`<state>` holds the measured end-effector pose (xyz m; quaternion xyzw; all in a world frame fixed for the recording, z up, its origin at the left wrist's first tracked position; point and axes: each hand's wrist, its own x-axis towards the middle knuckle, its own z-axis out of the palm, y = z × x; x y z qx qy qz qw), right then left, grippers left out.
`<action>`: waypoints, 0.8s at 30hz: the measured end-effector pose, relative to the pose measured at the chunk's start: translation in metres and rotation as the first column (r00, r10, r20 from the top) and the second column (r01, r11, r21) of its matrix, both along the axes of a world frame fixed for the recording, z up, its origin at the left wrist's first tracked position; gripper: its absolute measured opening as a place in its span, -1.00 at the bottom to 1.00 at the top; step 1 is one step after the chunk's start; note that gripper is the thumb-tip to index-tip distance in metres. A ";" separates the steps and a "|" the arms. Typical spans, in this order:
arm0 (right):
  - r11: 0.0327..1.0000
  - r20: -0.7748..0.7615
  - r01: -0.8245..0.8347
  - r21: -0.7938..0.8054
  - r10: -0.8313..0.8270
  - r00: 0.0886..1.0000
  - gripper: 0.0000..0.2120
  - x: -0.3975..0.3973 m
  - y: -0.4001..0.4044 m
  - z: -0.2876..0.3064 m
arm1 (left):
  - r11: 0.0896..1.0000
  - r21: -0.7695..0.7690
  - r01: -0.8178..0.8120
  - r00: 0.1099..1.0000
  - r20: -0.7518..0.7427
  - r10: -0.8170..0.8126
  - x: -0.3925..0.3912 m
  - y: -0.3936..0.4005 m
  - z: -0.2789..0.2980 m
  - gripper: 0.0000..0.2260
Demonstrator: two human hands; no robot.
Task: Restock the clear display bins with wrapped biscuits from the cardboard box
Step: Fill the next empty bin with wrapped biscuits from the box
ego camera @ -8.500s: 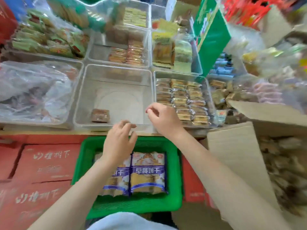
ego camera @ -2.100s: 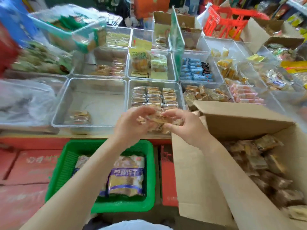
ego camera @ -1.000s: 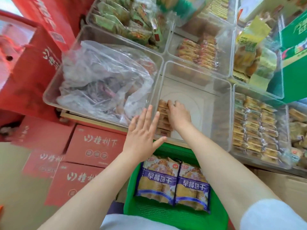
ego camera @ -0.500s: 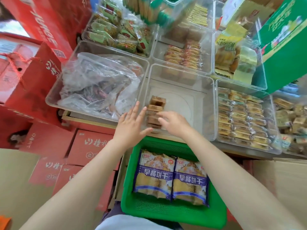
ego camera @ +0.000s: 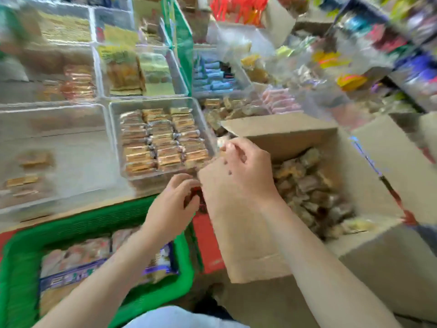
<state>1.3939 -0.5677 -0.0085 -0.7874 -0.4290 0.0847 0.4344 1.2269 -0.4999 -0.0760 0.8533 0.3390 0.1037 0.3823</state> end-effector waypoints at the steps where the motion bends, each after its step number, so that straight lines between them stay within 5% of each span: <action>1: 0.999 0.022 0.031 0.024 -0.032 0.999 -0.81 0.029 -0.022 0.003 | 1.000 -0.027 -0.012 0.998 0.053 0.013 0.026 -0.019 0.005 -0.69; 4: 0.987 0.034 0.102 -0.128 -0.098 0.995 -0.78 0.110 -0.077 -0.002 | 0.982 -0.161 -0.102 0.982 0.141 0.125 0.097 -0.071 0.015 -0.46; 8: 0.866 0.067 0.100 -0.490 -0.078 0.995 -0.79 0.191 -0.114 -0.039 | 0.932 -0.256 -0.255 0.962 0.034 0.272 0.168 -0.115 0.021 -0.17; 15: 0.681 0.099 0.011 -0.732 0.091 0.991 -0.57 0.252 -0.094 -0.102 | 0.919 0.074 -0.386 0.906 -0.155 0.393 0.195 -0.113 0.011 -0.10; 20: 0.475 0.204 0.048 -0.879 0.284 0.937 -0.31 0.265 -0.076 -0.123 | 0.915 0.117 -0.386 0.900 -0.172 0.401 0.196 -0.110 0.008 -0.08; 24: 0.383 0.301 0.147 -0.912 0.380 0.875 -0.38 0.265 -0.068 -0.120 | 0.909 0.121 -0.398 0.896 -0.161 0.414 0.198 -0.112 0.008 -0.08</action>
